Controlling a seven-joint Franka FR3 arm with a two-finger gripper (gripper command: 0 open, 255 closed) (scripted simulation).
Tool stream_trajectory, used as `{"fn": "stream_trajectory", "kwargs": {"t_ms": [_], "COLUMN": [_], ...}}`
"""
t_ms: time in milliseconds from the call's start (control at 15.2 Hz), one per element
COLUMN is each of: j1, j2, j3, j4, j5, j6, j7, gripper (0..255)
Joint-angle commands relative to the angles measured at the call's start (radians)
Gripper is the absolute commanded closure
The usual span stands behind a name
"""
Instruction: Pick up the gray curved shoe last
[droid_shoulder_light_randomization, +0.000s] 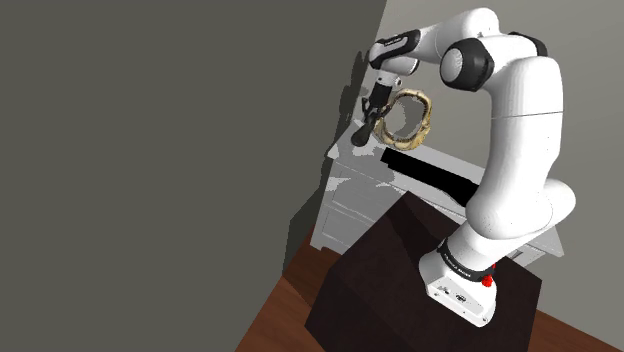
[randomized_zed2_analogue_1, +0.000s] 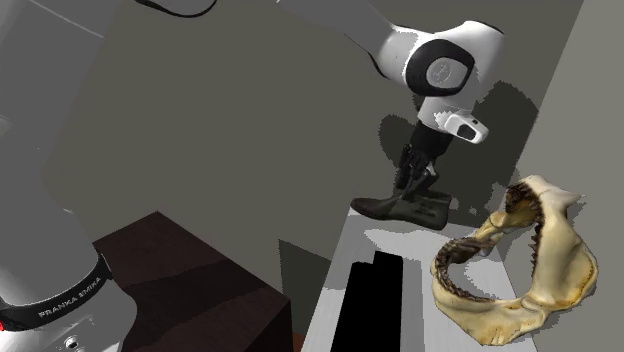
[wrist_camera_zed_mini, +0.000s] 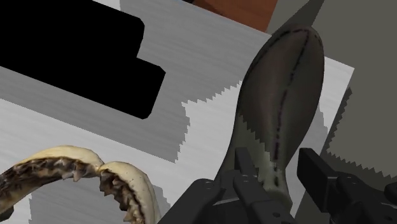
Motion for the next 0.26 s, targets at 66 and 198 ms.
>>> {"fn": "stream_trajectory", "kwargs": {"t_ms": [66,198], "j1": [0.001,0.001], "j2": [-0.019,-0.020], "j3": [-0.003,-0.003], "j4": [0.014,0.015], "j5": [-0.006,-0.006], "j6": [-0.032,-0.034], "j7": [0.007,0.007], "gripper": [255,255]}}
